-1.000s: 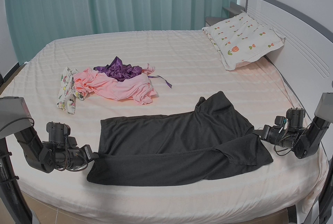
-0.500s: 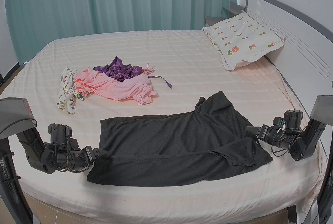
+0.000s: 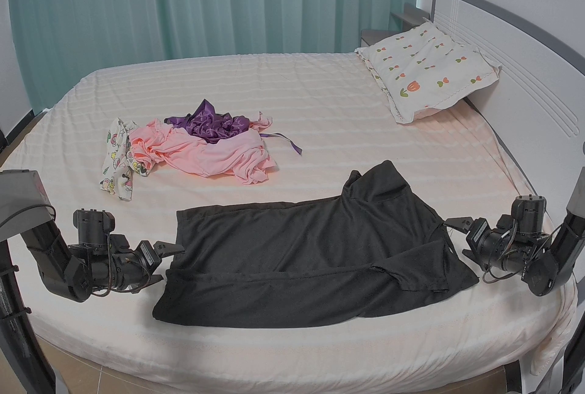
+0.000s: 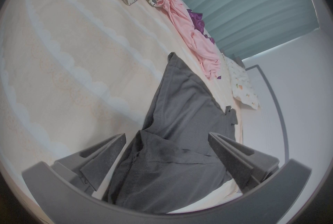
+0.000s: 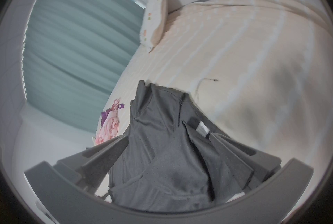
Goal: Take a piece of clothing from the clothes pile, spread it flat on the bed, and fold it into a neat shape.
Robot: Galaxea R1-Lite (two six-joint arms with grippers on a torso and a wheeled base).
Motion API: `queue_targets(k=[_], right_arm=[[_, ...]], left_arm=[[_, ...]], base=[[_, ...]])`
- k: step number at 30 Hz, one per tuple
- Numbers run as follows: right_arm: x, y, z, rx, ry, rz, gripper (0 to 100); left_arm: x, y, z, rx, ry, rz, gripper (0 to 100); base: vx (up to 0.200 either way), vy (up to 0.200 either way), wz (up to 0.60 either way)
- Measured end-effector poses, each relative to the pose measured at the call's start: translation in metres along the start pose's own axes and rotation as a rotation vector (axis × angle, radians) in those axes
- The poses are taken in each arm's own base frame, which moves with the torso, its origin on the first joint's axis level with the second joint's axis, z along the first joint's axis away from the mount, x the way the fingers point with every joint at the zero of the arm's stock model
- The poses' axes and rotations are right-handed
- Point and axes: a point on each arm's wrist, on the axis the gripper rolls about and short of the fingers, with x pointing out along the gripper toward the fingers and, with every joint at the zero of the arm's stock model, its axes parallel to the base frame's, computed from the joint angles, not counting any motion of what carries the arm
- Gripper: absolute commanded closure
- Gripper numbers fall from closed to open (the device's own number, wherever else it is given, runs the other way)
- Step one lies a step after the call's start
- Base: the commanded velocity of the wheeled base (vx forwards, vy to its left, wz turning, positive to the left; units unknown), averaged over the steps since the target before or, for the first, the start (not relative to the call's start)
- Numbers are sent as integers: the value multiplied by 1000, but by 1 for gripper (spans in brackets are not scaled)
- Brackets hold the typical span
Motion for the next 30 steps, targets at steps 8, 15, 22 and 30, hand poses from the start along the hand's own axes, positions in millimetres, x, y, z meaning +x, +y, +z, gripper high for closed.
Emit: queue_targets(k=[8, 15, 22, 30], right_arm=[[-15, 12, -40, 157, 26, -89, 0], [-15, 4, -56, 151, 62, -147, 0], [-14, 2, -62, 144, 72, -171, 0], [-12, 5, -68, 136, 90, -158, 0]], left_arm=[[-6, -4, 7, -118, -19, -53, 0], [-4, -4, 8, -118, -30, -67, 0], [-2, -3, 7, -120, -23, -61, 0], [0, -1, 7, -122, -20, -58, 0]], base=[[0, 0, 0], [0, 0, 0], [0, 0, 0], [0, 0, 0]])
